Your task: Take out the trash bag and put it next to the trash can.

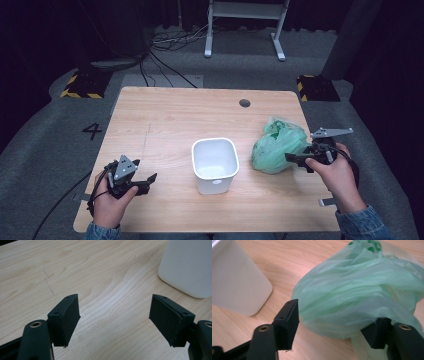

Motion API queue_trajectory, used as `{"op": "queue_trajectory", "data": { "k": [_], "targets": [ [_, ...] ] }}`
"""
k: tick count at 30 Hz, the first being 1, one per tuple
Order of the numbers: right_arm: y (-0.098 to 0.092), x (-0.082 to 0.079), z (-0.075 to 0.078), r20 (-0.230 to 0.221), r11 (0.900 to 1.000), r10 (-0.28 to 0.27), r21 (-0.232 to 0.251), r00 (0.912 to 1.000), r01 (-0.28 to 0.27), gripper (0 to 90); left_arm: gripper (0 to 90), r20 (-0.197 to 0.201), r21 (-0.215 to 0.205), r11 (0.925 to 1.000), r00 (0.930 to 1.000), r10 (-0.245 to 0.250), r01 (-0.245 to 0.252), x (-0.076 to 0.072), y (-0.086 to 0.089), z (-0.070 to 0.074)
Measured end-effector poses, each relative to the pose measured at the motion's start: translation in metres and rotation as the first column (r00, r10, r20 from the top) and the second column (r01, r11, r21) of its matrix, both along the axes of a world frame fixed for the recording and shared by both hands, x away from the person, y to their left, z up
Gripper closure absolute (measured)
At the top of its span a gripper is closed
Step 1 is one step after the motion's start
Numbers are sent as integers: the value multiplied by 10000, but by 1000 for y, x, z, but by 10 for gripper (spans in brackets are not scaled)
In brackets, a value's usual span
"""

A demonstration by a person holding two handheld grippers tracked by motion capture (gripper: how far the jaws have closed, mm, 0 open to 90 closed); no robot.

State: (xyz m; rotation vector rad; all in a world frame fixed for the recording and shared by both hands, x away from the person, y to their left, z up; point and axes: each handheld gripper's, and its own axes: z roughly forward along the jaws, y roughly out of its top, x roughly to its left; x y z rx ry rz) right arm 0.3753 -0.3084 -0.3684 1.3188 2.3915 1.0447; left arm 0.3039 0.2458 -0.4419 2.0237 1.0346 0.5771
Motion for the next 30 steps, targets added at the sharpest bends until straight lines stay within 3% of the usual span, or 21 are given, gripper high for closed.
{"op": "queue_trajectory", "data": {
  "k": [6,9,16,22,26,30],
  "targets": [
    [-9,-17,3,-622,9988,317,-363,9976,-340,424,242,34,-15,10000,10000,7,-7,0,0,0],
    [-12,-26,4,-809,9980,545,-286,9952,-570,444,241,18,-8,10000,10000,-5,5,0,0,0],
    [-18,-53,15,481,9988,497,-26,9976,-496,429,242,-34,-31,10000,10000,-72,72,-1,-2,0],
    [-25,-73,6,1872,9994,330,73,9818,-350,379,242,-162,-72,10000,9999,-47,46,-5,-2,-5],
    [-29,-80,-10,2193,9995,267,119,9753,-300,365,241,-299,46,9999,9995,-125,126,-6,-3,-10],
    [-34,-84,-30,2306,9995,281,-190,9726,-244,335,241,-480,51,9999,9988,-129,132,-8,-4,-15]
  ]
}}
